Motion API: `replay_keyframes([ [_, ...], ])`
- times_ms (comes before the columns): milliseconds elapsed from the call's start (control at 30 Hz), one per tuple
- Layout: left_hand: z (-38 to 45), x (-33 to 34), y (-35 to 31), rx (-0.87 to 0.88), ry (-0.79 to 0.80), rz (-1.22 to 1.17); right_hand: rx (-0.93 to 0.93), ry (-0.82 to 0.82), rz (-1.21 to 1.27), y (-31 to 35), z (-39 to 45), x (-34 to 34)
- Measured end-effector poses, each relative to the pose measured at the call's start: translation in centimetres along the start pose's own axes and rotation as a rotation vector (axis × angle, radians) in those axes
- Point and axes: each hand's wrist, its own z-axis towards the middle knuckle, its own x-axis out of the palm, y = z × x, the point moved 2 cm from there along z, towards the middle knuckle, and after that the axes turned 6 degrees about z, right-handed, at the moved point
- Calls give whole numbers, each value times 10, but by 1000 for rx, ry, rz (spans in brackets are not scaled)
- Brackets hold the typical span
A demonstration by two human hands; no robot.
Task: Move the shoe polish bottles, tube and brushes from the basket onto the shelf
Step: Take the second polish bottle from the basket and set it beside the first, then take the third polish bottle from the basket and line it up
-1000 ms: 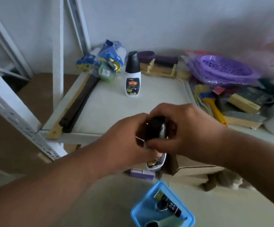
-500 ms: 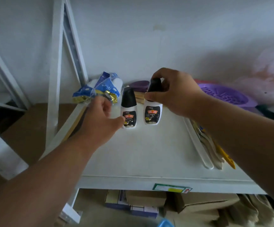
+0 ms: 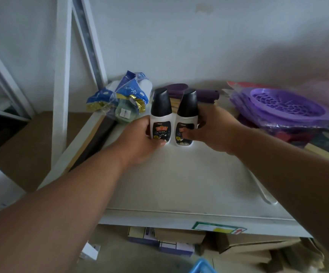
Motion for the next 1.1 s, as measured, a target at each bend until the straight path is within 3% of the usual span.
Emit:
replay_keyframes([
  [367,-2,-5,2,-27,31,-55,46,17,18,3,-8,1],
  [567,-50,-25,-7,-65,-102,-81,136,-27,-88,22,-52,-14],
  [700,-103,-26,-27,48,-116,-58,-23,12,-124,45,-118,-11],
  [900,-198,27,-44,177,90,-146,-216,243,-156,33,-215,20],
  [1100,-246,134,23,7,311,-64,-144,544,-245,-83,-260,81],
])
